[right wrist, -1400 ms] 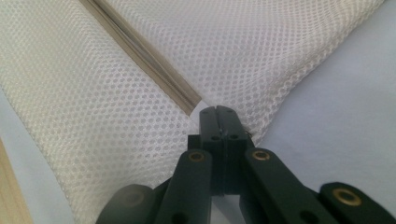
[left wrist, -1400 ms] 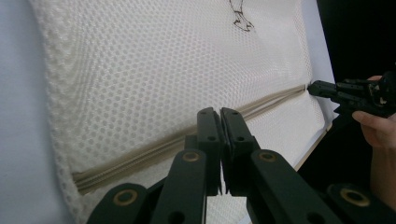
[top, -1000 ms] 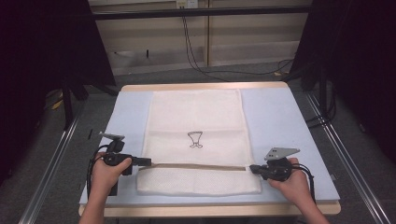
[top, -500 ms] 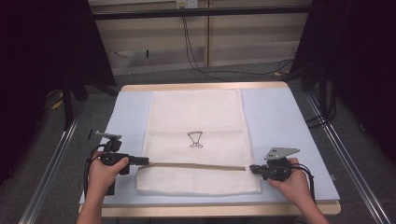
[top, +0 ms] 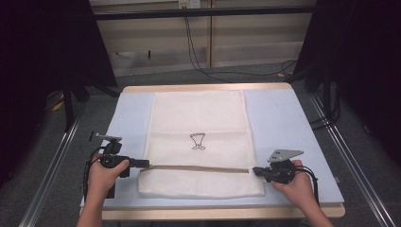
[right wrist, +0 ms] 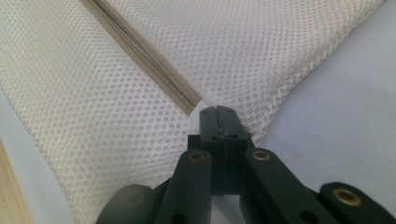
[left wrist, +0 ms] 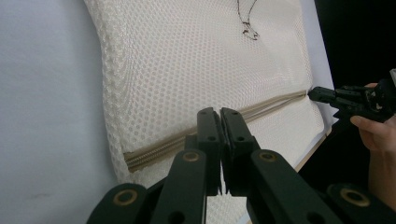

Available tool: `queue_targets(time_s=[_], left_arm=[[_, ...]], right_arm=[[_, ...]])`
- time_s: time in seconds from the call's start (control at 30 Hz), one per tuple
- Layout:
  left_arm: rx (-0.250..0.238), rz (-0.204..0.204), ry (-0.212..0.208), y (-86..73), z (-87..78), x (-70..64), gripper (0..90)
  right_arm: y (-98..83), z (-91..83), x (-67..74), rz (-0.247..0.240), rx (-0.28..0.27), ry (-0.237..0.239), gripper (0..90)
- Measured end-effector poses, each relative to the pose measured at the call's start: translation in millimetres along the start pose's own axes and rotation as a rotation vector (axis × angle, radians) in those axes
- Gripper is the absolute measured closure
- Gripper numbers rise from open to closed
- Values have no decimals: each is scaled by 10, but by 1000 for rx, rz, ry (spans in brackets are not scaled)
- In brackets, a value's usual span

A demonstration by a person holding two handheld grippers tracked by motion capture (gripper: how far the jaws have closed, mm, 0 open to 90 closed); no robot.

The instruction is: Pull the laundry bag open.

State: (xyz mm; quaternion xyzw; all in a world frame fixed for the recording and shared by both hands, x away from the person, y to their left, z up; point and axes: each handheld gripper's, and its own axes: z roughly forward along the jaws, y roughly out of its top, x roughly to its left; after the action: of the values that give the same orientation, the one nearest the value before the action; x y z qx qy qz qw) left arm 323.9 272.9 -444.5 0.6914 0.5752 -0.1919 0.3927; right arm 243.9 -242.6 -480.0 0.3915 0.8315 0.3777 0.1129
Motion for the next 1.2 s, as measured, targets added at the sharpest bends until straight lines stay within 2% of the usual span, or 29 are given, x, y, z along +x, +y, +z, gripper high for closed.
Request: queue_targets(time_s=[0.1,0.17,0.33,0.43,0.53,0.6,0.63,0.7,0.73,0.77,0.8,0.9,1.2], left_arm=[[3,0,-2,2,-6,0,875],[2,1,11,0,-20,9,875],[-3,-16,-17,-3,-51,36,875],[-4,-12,-1,-3,-77,63,875],[-23,-35,-4,-7,-124,104,875],[-22,-26,-6,-7,-166,132,875],[-38,-38,-5,-6,-173,136,875],[-32,-39,-9,-9,-194,153,875],[-41,-56,-8,-11,-191,150,875],[-32,-41,-2,-10,-199,168,875],[-37,-53,-9,-12,-203,179,875],[-30,-50,-11,-10,-212,191,875],[-29,-64,4,-19,-281,269,875]], right_arm=[[0,0,0,0,0,1,900],[0,-1,1,1,1,0,900],[0,0,2,1,0,-1,900],[0,0,2,0,0,-2,900],[0,0,2,1,1,-2,900],[0,0,-2,0,1,3,900],[0,0,-2,0,1,3,900],[0,-2,-1,3,3,2,900],[0,-2,-1,4,2,2,900],[0,-2,-1,4,2,2,900],[0,-2,-2,4,2,3,900],[0,-2,-2,3,3,3,900],[-1,-2,-4,4,2,2,900]])
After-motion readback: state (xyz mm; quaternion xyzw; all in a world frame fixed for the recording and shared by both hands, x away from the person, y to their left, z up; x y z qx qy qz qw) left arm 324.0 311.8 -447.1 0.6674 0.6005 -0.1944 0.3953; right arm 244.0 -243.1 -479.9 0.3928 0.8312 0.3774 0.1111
